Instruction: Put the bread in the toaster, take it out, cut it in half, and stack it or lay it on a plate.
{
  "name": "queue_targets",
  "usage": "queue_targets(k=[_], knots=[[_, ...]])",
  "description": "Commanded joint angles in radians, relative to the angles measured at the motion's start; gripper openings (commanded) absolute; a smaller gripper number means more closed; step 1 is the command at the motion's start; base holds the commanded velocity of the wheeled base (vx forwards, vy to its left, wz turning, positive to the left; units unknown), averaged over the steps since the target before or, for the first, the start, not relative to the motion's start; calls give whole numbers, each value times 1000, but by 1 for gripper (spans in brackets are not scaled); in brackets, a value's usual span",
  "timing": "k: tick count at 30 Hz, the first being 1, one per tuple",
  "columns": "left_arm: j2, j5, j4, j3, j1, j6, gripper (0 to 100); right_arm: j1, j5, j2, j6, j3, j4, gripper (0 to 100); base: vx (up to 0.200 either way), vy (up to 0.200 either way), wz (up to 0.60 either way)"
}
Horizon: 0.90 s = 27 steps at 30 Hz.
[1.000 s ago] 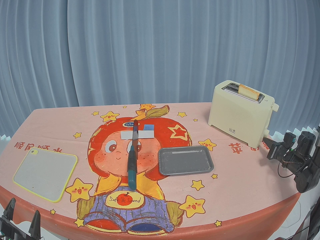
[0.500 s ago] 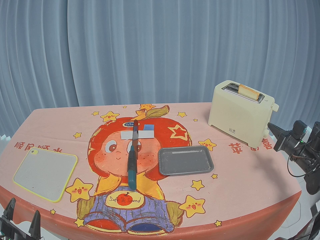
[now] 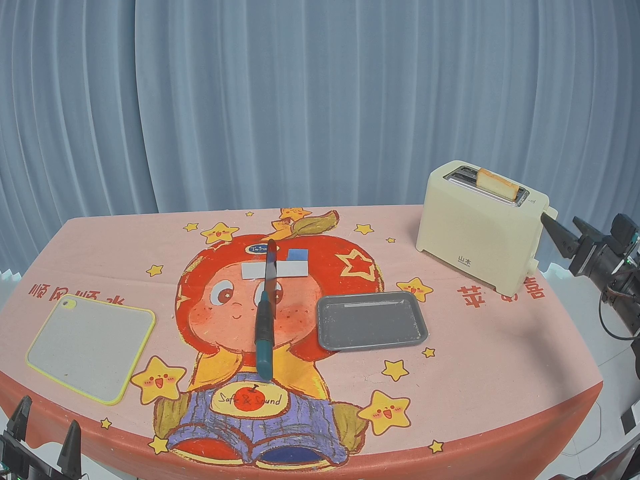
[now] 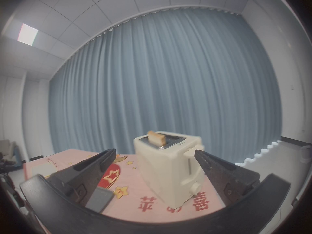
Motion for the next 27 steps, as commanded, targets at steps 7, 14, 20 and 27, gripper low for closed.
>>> queue_targets(k=[7,14,20,27], knots=[[-16,0,0,18,1,0,100,128,-206,-89,153,-55,-14,100,0,0,0],[-16,0,0,18,1,0,100,156,-173,-178,369,-86,1,100,0,0,0],[-16,0,0,18,1,0,100,142,-35,-230,380,-15,4,100,0,0,0],[-16,0,0,18,1,0,100,137,-23,-218,238,-52,73,100,0,0,0]])
